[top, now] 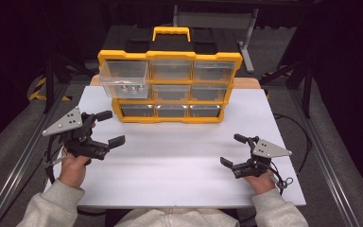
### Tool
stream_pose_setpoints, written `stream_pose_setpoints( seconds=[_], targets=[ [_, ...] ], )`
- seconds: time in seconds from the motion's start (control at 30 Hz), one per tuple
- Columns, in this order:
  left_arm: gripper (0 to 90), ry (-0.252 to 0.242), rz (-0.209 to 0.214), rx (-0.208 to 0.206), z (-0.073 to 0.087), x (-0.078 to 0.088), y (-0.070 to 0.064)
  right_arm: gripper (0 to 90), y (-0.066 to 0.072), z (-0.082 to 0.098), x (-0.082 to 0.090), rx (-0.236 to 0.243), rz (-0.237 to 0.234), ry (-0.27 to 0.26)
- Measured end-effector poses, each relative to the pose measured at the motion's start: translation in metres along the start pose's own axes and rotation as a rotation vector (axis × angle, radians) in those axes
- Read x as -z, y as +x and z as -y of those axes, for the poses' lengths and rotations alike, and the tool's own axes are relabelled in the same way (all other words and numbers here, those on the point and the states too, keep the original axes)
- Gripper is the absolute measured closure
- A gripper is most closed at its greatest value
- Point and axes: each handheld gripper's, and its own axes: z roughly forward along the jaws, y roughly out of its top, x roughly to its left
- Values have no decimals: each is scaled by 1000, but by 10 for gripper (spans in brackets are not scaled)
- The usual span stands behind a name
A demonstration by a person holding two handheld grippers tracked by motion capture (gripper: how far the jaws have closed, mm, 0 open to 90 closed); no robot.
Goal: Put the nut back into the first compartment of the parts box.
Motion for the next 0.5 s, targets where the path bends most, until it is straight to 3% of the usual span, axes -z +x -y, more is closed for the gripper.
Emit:
stream_pose_setpoints(
  seconds=[0.07, 0.23, 0.5],
  targets=[
    [0, 43, -7, -9, 17, -7, -4, 10, 0, -1, 1, 1, 2, -5],
    [1, 33, -17, 12, 41, -10, -4, 10, -1, -2, 3, 0, 2, -20],
    [1, 55, -26, 31, 57, -12, -1, 10, -2, -5, 6, 0, -8, -42]
  ],
)
